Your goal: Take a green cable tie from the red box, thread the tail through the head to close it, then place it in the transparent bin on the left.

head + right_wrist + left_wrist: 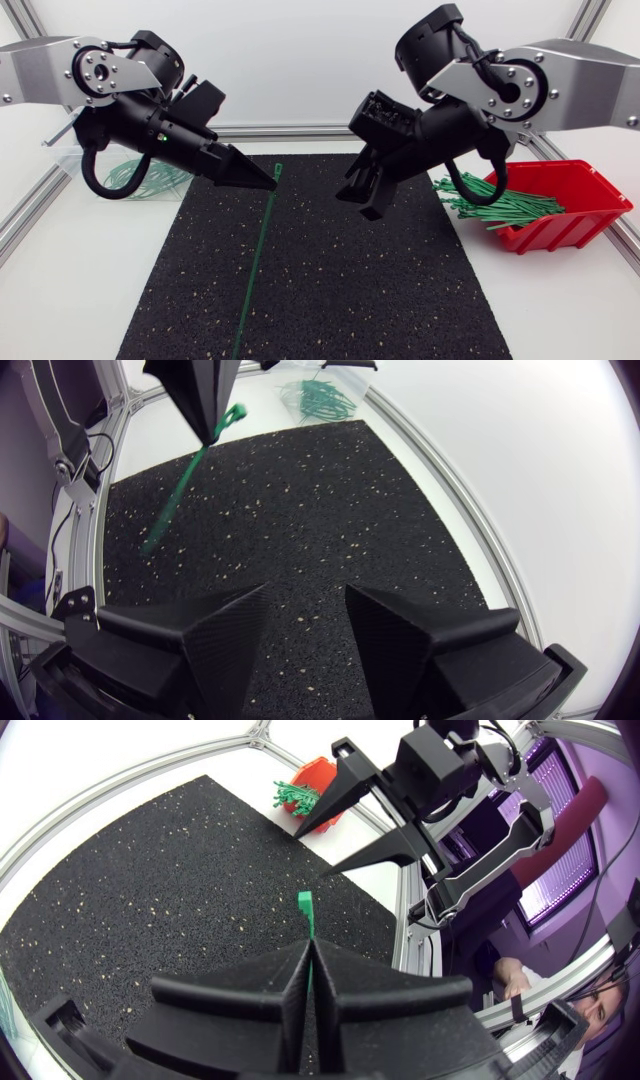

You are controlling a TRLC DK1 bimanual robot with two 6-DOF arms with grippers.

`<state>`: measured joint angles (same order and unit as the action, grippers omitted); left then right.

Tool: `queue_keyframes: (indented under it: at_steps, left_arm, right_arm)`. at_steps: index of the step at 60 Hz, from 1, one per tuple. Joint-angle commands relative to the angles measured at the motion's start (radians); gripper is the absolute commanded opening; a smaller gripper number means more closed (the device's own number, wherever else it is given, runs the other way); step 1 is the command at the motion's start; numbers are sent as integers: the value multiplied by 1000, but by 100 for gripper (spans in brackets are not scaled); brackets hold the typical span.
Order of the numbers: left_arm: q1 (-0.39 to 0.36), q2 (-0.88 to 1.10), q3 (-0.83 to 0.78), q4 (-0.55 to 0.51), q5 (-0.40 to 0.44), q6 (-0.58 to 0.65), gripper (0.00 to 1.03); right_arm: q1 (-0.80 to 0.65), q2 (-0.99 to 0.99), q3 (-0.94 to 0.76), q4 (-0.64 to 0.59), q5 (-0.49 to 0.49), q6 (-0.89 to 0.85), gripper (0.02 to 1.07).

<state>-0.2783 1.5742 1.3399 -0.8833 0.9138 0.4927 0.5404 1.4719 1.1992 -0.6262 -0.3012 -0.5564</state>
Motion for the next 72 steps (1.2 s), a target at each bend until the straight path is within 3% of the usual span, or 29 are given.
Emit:
queue_keyframes:
  at_steps: [1,7,13,21,30,40,58,72]
  left_arm:
    - [21,0,10,-16,19,66,3]
    - [28,-9,8,-16,31,55,3]
    - [59,18,33,-32,155,4,3]
    - [60,52,51,-32,161,12,3]
    - [53,63,79,-32,157,33,3]
    - [28,112,114,-31,138,61,3]
    - [30,201,180,-49,168,66,3]
    - [25,296,231,-49,209,109,3]
  right_arm:
    - [16,-9,-27,-38,17,-34,64]
    - [16,-7,-26,-73,14,-48,64]
    - [18,-21,-33,-86,13,-50,65]
    - [26,-27,-52,-83,39,-48,65]
    - [75,-65,-110,-35,177,-43,72]
    - [161,-120,-197,68,422,-88,88]
    - [220,-114,-214,148,482,-215,91]
    - [306,-91,-302,365,576,-382,91]
